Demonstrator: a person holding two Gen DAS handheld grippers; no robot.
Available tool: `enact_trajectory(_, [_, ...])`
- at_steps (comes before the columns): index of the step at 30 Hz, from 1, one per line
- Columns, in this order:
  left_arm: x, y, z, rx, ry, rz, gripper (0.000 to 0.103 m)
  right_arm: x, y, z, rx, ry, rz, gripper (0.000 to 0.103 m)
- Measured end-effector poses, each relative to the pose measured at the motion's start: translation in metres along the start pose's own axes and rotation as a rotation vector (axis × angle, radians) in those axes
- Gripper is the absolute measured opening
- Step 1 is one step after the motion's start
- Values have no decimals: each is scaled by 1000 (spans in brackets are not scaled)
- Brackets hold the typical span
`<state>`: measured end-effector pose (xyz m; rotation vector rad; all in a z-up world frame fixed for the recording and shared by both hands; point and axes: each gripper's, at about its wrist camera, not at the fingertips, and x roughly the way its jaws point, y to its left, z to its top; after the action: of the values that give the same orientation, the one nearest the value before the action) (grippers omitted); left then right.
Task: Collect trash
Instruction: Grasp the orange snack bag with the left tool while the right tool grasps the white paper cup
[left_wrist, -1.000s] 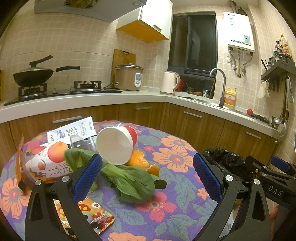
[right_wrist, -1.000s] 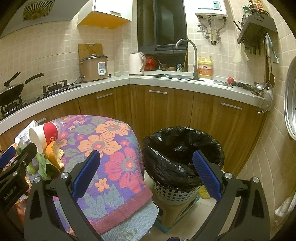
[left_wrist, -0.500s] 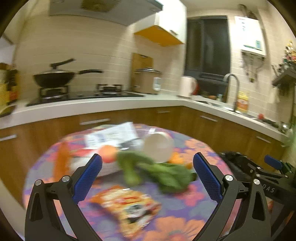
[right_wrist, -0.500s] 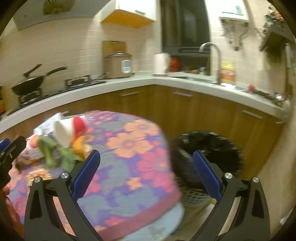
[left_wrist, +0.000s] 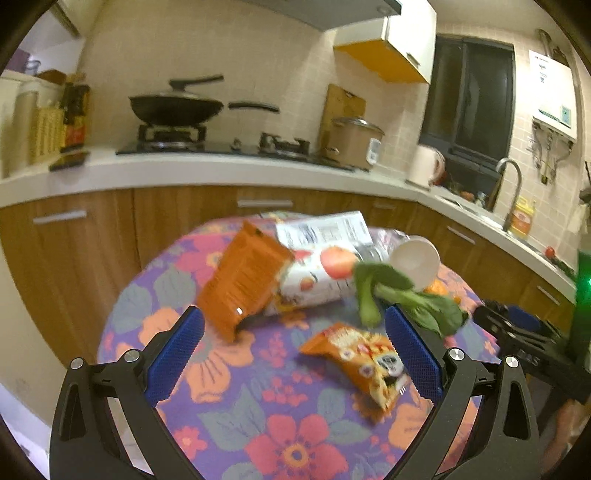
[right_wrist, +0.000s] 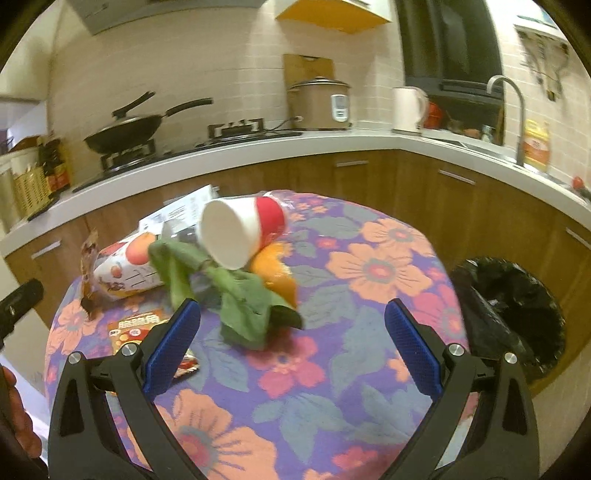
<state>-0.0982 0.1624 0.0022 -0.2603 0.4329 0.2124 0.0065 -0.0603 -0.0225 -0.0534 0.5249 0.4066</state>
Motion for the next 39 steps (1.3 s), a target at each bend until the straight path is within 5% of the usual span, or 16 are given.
enact_trajectory(7, [48, -20, -13, -11, 219, -90, 86, 19, 5, 10, -37, 33, 36, 86])
enact_trajectory(11, [71, -39, -22, 37, 308, -58, 71, 31, -4, 20, -48, 59, 59, 84])
enact_trajectory(21, [92, -57, -32, 71, 384, -13, 40, 58, -2, 56, -112, 55, 80, 80])
enact_trajectory(26, [90, -51, -29, 45, 372, -18, 28, 79, 9, 66, -133, 93, 72, 66])
enact_trajectory(36, [69, -50, -26, 33, 290, -59, 19, 100, 7, 59, -116, 118, 5, 4])
enact_trajectory(39, [68, -57, -20, 31, 269, -76, 19, 94, 0, 60, -104, 86, -2, 1])
